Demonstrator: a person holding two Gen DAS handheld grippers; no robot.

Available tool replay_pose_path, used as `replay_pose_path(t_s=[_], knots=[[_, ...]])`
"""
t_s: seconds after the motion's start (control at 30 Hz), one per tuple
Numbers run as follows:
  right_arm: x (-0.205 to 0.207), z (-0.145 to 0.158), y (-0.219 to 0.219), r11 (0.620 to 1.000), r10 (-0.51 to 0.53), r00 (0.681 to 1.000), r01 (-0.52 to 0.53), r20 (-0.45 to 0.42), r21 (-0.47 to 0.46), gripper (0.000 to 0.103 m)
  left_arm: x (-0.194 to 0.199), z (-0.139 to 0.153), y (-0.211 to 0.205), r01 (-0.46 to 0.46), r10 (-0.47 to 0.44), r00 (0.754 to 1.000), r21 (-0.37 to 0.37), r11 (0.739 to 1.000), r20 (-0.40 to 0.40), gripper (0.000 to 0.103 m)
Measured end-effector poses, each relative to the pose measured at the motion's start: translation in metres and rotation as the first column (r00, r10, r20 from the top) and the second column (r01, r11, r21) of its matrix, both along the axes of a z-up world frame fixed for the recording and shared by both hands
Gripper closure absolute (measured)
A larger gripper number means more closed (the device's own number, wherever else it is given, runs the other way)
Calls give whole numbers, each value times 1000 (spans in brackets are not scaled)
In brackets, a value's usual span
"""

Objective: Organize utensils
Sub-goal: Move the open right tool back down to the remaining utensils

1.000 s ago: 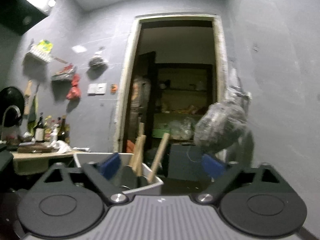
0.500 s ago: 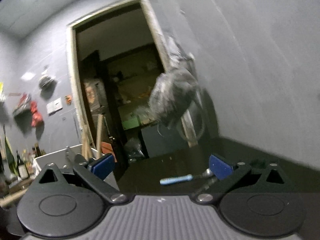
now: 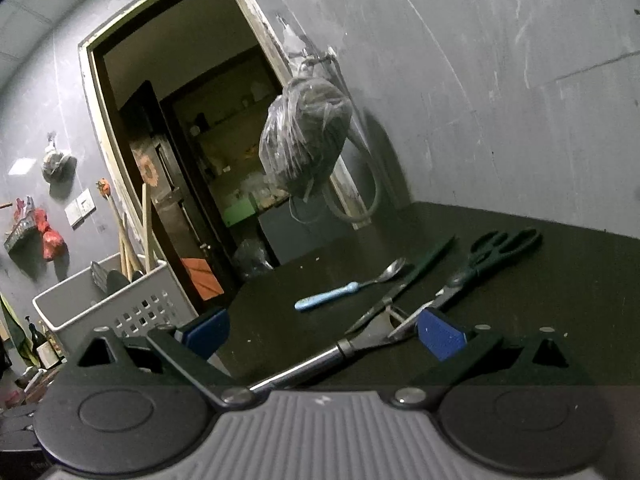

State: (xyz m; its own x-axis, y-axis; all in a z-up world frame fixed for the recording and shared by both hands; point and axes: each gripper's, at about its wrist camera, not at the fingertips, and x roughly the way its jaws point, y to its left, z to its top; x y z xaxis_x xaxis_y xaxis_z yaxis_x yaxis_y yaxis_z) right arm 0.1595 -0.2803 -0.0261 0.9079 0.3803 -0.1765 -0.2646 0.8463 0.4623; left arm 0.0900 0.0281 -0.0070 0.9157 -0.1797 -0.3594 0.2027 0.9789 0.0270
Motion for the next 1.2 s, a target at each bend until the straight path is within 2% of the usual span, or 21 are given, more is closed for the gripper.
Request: replay_pose_path(t_s=[0.37, 0.6, 0.77, 0.9, 1.03, 1.2], knots=[[11, 2, 12, 998, 7, 997, -12, -81, -65, 0, 3, -2, 1, 14, -14, 1000, -11, 1000, 1, 24], [21, 1, 12, 997, 12, 990, -22, -142, -72, 0, 4, -4, 5, 21, -21, 1000, -20, 1000, -1, 22], [46, 22, 15, 977, 36, 986, -69, -163, -201, 0, 5, -4, 6, 26, -26, 1000, -30, 999, -1, 22], [87, 46, 19, 953, 80, 977, -133, -196, -273, 0, 5, -3, 8, 29, -29, 1000, -39, 999, 1, 22], [135, 55, 15, 967, 106, 957, -162, -272, -195, 0, 6, -3, 9, 30, -30, 1000, -41, 999, 1, 22], [183, 51, 16, 976, 140, 931, -187, -336, -110, 0, 9, -1, 6, 26, -25, 1000, -38, 999, 2, 22]])
